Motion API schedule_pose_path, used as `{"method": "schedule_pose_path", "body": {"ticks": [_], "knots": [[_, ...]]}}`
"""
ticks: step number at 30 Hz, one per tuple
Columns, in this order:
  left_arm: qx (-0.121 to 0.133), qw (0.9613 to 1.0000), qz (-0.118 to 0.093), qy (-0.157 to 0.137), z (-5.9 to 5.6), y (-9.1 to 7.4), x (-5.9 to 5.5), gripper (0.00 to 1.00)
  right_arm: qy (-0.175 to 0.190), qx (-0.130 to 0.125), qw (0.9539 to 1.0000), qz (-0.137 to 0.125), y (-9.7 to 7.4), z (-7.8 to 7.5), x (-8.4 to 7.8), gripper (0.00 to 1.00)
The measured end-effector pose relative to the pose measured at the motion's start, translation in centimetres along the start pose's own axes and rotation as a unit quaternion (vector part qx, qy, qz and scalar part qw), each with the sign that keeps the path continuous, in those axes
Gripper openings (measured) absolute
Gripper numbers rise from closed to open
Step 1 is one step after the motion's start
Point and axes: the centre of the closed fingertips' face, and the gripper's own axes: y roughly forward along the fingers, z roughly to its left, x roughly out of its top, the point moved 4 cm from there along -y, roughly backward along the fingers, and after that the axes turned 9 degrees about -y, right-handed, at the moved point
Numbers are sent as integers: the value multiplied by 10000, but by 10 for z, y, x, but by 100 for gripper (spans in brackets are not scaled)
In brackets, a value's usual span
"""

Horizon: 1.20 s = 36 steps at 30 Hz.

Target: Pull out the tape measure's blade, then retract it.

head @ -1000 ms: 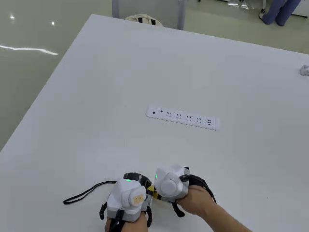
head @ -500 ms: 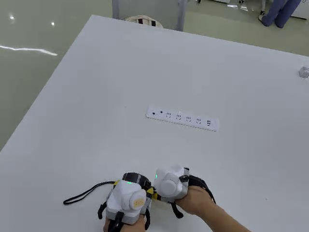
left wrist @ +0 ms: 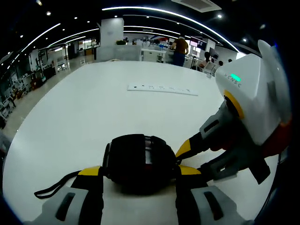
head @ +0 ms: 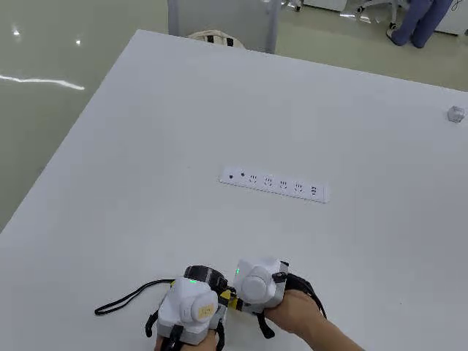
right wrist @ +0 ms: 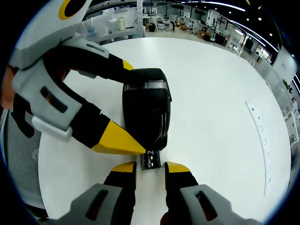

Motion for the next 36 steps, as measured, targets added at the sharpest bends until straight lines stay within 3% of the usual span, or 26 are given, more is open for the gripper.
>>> {"method": "schedule_pose_path", "body": {"ticks": [8, 17, 26, 33, 36], "knots": [[-62, 9999, 10, 92, 1, -5, -2, 59, 389, -180, 9990, -130, -2, 4, 0, 26], [-109, 9999, 18, 109, 6, -13, -3, 61, 910, -434, 9943, -341, -8, 5, 1, 29], [-171, 9998, -22, 130, 11, -23, 0, 62, 1310, -656, 9877, -541, -17, 14, 2, 31], [-309, 9994, -65, 118, 11, -33, -1, 62, 1647, -917, 9796, -691, -31, 23, 3, 33], [-320, 9994, -66, 109, 10, -34, -1, 62, 1690, -927, 9787, -706, -33, 24, 3, 34]]}}
